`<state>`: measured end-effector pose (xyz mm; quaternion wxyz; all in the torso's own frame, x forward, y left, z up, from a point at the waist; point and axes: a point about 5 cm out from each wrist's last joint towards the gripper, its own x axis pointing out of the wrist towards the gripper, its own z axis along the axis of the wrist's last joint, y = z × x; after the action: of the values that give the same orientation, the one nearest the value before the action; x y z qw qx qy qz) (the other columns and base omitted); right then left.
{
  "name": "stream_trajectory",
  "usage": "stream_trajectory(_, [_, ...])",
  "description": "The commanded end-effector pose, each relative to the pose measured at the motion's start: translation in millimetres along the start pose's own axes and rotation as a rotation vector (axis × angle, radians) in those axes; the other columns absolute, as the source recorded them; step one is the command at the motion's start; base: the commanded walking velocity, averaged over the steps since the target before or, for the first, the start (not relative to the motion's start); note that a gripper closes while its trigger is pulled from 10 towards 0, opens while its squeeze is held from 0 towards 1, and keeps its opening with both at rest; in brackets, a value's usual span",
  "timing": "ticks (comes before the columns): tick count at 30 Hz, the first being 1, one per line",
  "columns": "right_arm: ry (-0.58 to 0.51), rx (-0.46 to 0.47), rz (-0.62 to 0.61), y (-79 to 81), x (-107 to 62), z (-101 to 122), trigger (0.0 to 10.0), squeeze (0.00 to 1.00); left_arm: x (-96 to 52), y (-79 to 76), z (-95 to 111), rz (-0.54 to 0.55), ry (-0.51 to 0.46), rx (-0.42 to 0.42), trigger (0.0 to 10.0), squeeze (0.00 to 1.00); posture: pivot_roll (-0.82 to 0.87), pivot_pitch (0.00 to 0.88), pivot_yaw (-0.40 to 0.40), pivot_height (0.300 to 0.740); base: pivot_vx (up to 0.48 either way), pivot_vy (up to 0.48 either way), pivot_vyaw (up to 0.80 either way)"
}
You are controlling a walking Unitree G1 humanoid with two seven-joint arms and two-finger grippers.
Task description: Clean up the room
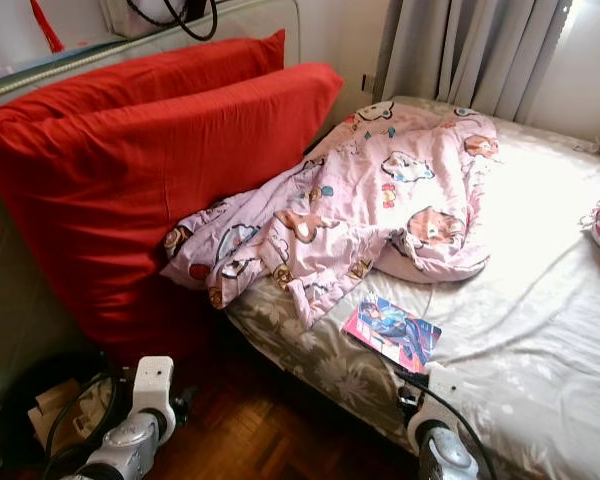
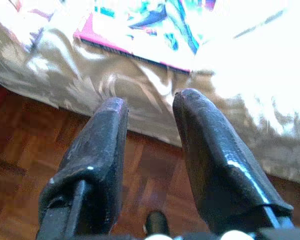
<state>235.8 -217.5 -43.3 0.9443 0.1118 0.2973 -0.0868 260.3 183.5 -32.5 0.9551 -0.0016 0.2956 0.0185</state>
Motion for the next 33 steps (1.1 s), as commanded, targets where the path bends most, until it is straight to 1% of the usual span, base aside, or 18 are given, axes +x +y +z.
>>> stream_trajectory(1, [-0.019,-0.014,0.014,-2.0,-2.5,-2.4,10.0,0.00,-2.5,-0.2,-5.7,-0.006,-0.003,-0.016,10.0,0.00,0.01,0.033,-0.004,0.740,0.000,0.000,0.00])
stream_trajectory(7, [-0.024,-0.055,0.028,-4.5,-6.0,-7.4,10.0,0.00,-6.1,-0.4,-13.3,0.002,-0.010,-0.051,10.0,0.00,0.00,0.046,-0.007,0.740,0.000,0.000,0.00])
stream_trajectory(12, [-0.028,-0.034,0.012,-10.1,-13.4,-20.0,10.0,0.00,-12.9,-0.9,-27.5,0.001,-0.004,-0.051,10.0,0.00,0.00,0.023,-0.006,0.740,0.000,0.000,0.00])
stream_trajectory(14, [-0.026,-0.028,0.035,-11.4,-17.7,-27.1,10.0,0.00,-17.2,-1.2,-36.4,0.004,0.005,-0.058,10.0,0.00,0.00,0.006,-0.003,0.740,0.000,0.000,0.00])
stream_trajectory(15, [-0.025,-0.018,0.048,-12.0,-19.9,-30.7,10.0,0.00,-12.5,8.4,-19.2,0.006,-0.061,-0.058,10.0,0.00,0.00,0.003,-0.006,0.740,0.000,0.000,0.00])
stream_trajectory(16, [-0.026,-0.031,0.052,-12.6,-21.0,-31.9,10.0,0.00,-8.1,17.3,0.2,0.009,-0.129,-0.049,10.0,0.00,0.00,0.001,-0.008,0.740,0.000,0.000,0.00])
stream_trajectory(17, [-0.027,-0.041,0.053,-13.0,-21.6,-32.5,10.0,0.00,-5.7,23.2,14.0,0.011,-0.177,-0.041,10.0,0.00,0.00,0.001,-0.008,0.740,0.000,0.000,0.00])
stream_trajectory(18, [-0.023,-0.038,0.049,-14.0,-22.8,-34.6,10.0,0.00,-5.0,26.9,21.4,0.013,-0.206,-0.035,10.0,0.00,0.01,0.000,-0.011,0.740,0.000,0.000,0.00])
stream_trajectory(21, [0.001,-0.056,0.041,-17.2,-28.2,-44.4,10.0,0.00,-6.0,34.3,31.0,0.016,-0.264,-0.037,10.0,0.00,0.02,0.000,-0.019,0.740,0.000,0.000,0.00])
stream_trajectory(22, [-0.024,-0.072,0.037,-17.1,-27.9,-41.3,10.0,0.00,-5.9,37.0,38.7,0.011,-0.300,-0.035,10.0,0.00,0.02,0.000,-0.017,0.740,0.000,0.000,0.00])
stream_trajectory(23, [-0.151,-0.094,0.059,-8.2,-13.9,-5.3,10.0,0.00,-6.0,38.4,42.8,0.009,-0.320,-0.037,10.0,0.00,0.02,0.001,-0.015,0.740,0.000,0.000,0.00])
stream_trajectory(24, [-0.151,-0.094,0.059,-8.2,-13.9,-5.3,10.0,0.00,-6.0,38.4,42.8,0.009,-0.320,-0.037,10.0,0.00,0.02,0.001,-0.015,0.740,0.000,0.000,0.00])
stream_trajectory(25, [-0.306,-0.115,0.088,4.4,-2.4,39.3,10.0,0.00,-6.7,40.2,45.3,0.007,-0.338,-0.040,10.0,0.00,0.01,0.003,-0.014,0.740,0.000,0.000,0.00])
stream_trajectory(26, [-0.343,-0.111,0.089,6.2,-1.1,48.8,10.0,0.00,-7.5,41.4,45.3,0.004,-0.346,-0.039,10.0,0.00,0.01,0.013,-0.009,0.740,0.000,0.000,0.00])
stream_trajectory(27, [-0.363,-0.094,0.068,1.6,-1.6,53.3,10.0,0.00,-8.1,42.0,47.8,-0.004,-0.363,-0.035,10.0,0.00,0.01,0.016,-0.009,0.740,0.000,0.000,0.00])
stream_trajectory(30, [-0.404,-0.051,0.046,-5.1,-5.3,54.2,10.0,0.00,-12.1,43.1,44.4,-0.026,-0.387,-0.019,10.0,0.00,0.02,0.020,-0.015,0.740,0.000,0.000,0.00])
stream_trajectory(31, [-0.429,-0.065,0.039,-6.8,-7.1,56.5,10.0,0.00,-14.3,43.0,41.3,-0.037,-0.394,-0.009,10.0,0.00,0.02,0.023,-0.016,0.740,0.000,0.000,0.00])
stream_trajectory(33, [-0.440,-0.068,0.031,-7.8,-8.5,56.0,10.0,0.00,-16.6,43.8,38.1,-0.038,-0.399,-0.008,10.0,0.00,0.01,0.024,-0.022,0.740,0.000,0.000,0.00])
